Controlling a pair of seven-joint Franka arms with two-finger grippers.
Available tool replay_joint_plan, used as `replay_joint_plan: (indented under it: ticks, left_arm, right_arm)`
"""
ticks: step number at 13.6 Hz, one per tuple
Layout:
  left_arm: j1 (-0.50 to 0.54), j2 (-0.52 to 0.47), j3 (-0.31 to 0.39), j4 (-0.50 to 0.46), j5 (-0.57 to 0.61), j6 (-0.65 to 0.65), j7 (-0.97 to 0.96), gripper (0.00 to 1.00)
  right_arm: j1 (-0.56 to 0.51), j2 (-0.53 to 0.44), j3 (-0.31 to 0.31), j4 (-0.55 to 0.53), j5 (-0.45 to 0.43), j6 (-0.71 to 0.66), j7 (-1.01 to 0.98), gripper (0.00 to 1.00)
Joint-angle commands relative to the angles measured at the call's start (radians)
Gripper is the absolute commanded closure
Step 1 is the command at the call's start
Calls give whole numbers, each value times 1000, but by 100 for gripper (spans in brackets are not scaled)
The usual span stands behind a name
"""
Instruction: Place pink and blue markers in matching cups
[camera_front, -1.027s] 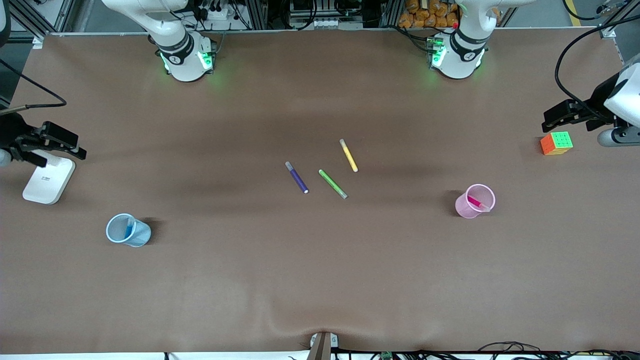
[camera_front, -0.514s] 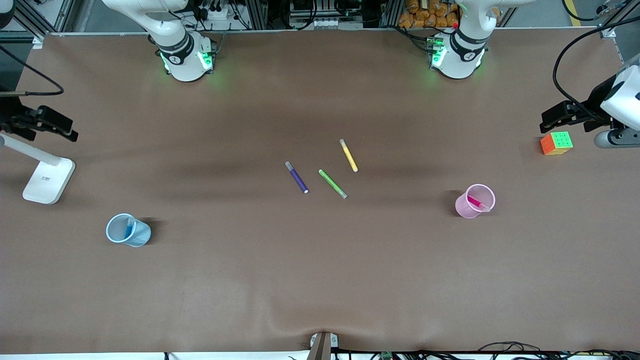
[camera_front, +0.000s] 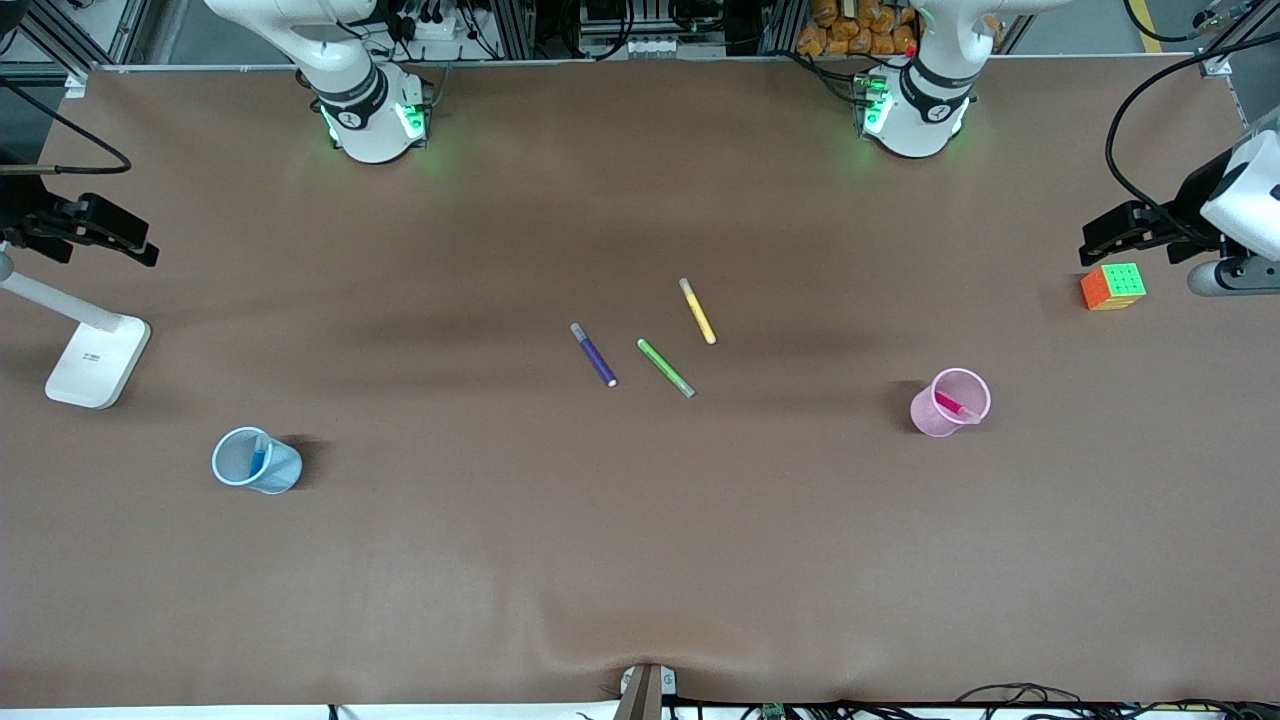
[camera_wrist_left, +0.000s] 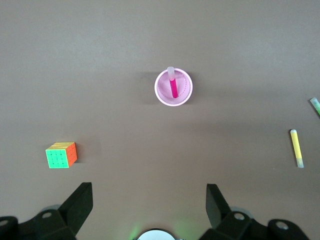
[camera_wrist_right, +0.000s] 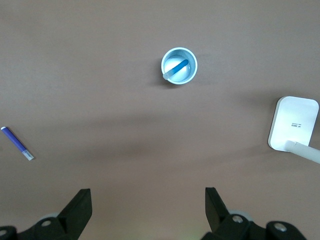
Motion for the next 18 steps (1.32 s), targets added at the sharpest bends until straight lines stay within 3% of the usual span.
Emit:
replay_joint_plan:
  ticks: [1,6,10,18]
  left_arm:
    - [9,-15,-4,-9,-18,-13,27,0]
    - [9,-26,-4,-9,-20,-19,27,0]
    - [6,-44,-15,-24,-18,-25,11,0]
    - [6,-18,-10,62,-6,-69,-7,0]
  right_arm:
    - [-13,-4,8,12,1,-4,-63,0]
    - [-6,-2,13,45,3,-13,-74,0]
    - [-12,5,10,49,53,0,-86,0]
    - [-13,9,8,62,53,-14,-83,0]
